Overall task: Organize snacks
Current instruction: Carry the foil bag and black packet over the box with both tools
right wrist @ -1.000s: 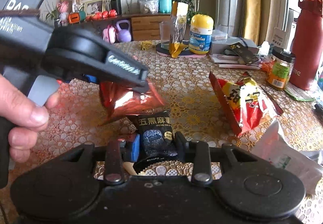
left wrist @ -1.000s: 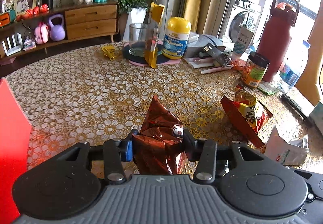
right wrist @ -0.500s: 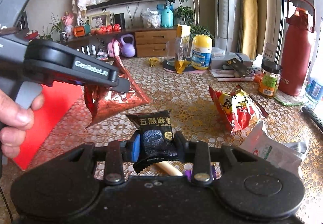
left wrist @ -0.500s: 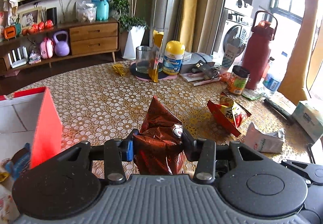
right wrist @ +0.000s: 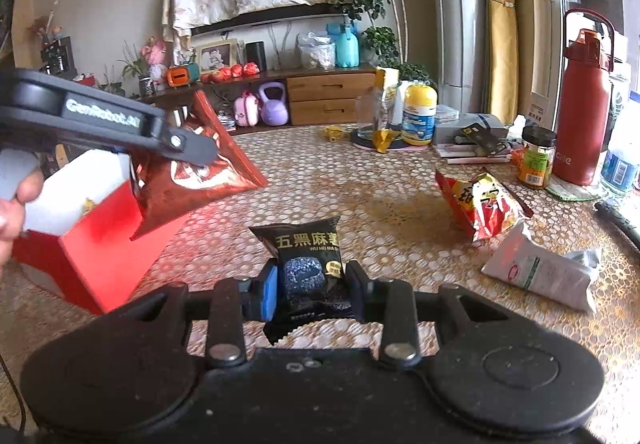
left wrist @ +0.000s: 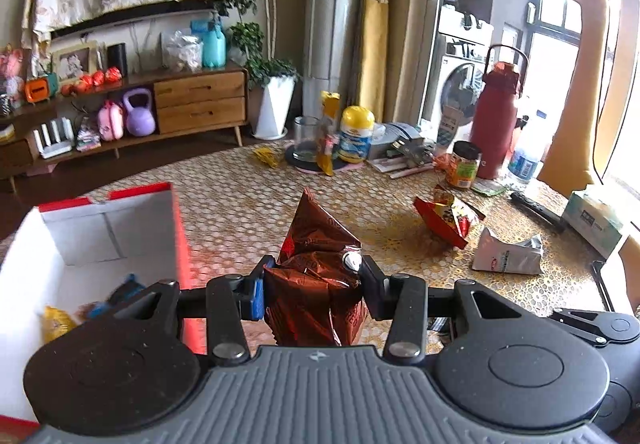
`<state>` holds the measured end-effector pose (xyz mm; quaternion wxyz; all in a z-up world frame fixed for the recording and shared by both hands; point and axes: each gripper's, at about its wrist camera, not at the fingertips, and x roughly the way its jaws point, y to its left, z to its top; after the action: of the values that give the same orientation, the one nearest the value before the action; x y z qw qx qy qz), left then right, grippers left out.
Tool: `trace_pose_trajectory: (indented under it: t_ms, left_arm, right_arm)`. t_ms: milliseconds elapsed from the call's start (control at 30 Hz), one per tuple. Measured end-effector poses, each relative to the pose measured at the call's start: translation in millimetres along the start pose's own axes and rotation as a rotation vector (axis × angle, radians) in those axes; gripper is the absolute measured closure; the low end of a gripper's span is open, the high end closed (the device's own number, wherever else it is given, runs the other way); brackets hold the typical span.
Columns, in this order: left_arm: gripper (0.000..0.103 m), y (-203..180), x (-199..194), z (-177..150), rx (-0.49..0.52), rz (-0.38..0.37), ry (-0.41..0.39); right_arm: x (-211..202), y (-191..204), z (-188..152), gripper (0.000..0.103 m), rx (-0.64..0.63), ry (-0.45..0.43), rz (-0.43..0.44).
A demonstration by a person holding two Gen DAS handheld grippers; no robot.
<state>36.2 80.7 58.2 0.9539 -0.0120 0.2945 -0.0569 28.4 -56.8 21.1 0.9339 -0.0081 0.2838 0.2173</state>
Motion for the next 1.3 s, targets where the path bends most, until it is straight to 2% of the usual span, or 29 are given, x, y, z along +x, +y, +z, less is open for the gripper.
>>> trace_pose_trajectory:
  t_ms: [367, 767, 1133, 1300]
  left_arm:
    - [0.059, 40.3, -27.8, -8.9, -0.024, 0.058, -0.013]
    - [0.059, 99.7, -46.9, -8.8, -0.013, 0.172, 0.001]
    - [0.059, 166.0, -29.9, -3.2, -0.048, 0.225, 0.066]
    - [0.059, 184.1, -19.1, 7.7, -0.028, 0.231, 0.083]
  right_arm:
    - [-20.4, 32.4, -7.0, 0.070, -0.018, -0.017, 0.064]
    - [-20.8, 70.0, 18.5, 0.070, -0.088, -0.056, 0.140]
    - [-0.8, 116.2, 52.7, 0.070, -0.146, -0.062, 0.255]
    - [11.6, 142.2, 64.3, 0.070, -0.186, -0.058, 0.293]
